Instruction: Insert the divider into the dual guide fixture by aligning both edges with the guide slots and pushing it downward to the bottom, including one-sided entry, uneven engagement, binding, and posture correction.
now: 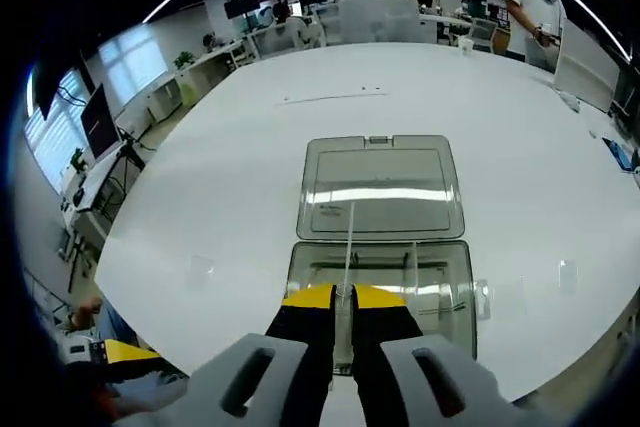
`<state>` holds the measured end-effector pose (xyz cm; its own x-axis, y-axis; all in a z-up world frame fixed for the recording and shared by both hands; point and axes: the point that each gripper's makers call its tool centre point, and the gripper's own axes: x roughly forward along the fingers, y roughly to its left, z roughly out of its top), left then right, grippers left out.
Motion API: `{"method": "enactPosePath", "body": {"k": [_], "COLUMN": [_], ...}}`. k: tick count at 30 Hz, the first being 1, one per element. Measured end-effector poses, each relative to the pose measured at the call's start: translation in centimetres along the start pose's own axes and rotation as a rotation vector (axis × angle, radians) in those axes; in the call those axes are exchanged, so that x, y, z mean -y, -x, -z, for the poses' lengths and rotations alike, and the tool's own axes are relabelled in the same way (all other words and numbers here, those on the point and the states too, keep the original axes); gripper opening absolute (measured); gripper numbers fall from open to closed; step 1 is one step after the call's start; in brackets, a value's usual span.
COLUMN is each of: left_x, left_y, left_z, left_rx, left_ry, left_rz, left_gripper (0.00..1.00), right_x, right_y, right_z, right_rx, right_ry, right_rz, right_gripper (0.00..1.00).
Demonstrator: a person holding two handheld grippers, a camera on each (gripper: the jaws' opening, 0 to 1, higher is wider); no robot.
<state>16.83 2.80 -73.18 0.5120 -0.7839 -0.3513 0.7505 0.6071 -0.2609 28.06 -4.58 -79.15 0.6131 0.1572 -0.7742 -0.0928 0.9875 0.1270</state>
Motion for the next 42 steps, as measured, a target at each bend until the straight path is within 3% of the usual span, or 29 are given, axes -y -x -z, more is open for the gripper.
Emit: {"method": "enactPosePath", "body": {"k": [42], "left_x": [0.4], "left_y": [-0.1], "left_z": [0.3], "left_rx": [-0.016], "left_ry": [0.011], "left_rz": [0.022], "left_gripper": [0.57], "right_x": [0.5], "right_y": [-2.0], "right_z": [1.9], "right_rx": [-0.053], "right_ry": [0.015], "right_rz": [0.004], "right_gripper": [0.00]}}
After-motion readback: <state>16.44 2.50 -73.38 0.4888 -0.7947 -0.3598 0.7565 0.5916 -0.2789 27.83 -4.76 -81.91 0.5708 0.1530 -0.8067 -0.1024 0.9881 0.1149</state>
